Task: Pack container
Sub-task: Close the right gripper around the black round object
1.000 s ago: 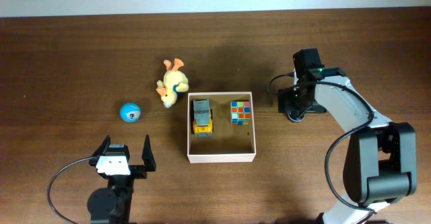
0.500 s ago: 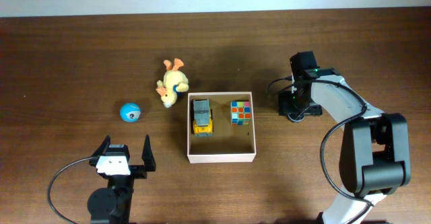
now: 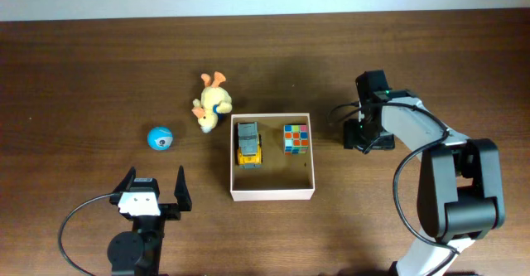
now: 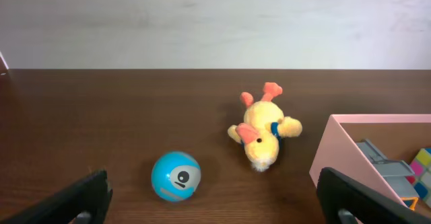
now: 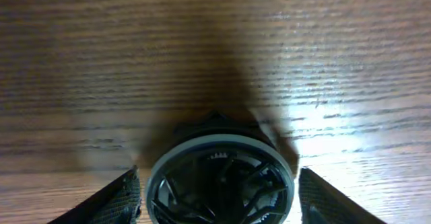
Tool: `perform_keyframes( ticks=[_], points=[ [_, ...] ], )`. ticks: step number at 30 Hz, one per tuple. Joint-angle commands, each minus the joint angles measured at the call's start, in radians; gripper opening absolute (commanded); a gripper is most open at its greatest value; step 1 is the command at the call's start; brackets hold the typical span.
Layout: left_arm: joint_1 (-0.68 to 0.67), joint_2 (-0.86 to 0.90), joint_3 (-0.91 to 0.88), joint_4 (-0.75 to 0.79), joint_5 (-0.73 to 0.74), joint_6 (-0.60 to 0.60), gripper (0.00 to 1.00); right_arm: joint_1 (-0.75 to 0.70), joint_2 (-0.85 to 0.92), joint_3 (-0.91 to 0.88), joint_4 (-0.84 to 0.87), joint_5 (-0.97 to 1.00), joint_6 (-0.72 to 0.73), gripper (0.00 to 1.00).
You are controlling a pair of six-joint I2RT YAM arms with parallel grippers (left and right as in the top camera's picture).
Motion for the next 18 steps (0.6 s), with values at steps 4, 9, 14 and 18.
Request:
perform_keyframes(
  ticks=[4, 9, 14, 18],
  points=[
    [0.007, -0.004, -0.01, 0.003, 0.014, -0.006, 0.99, -0.009, 0.007, -0.005, 0.007, 0.005, 0.014, 0.64],
    [0.007, -0.004, -0.01, 0.003, 0.014, -0.006, 0.99, -0.009, 0.007, -0.005, 0.016, 0.005, 0.013, 0.6],
    [0.007, -0.004, -0.01, 0.003, 0.014, -0.006, 0.99, -0.009, 0.007, -0.005, 0.042, 0.005, 0.013, 0.61],
    [0.007, -0.004, -0.01, 0.003, 0.014, -0.006, 0.99, -0.009, 0.007, -0.005, 0.045, 0.005, 0.013, 0.61]
  ],
)
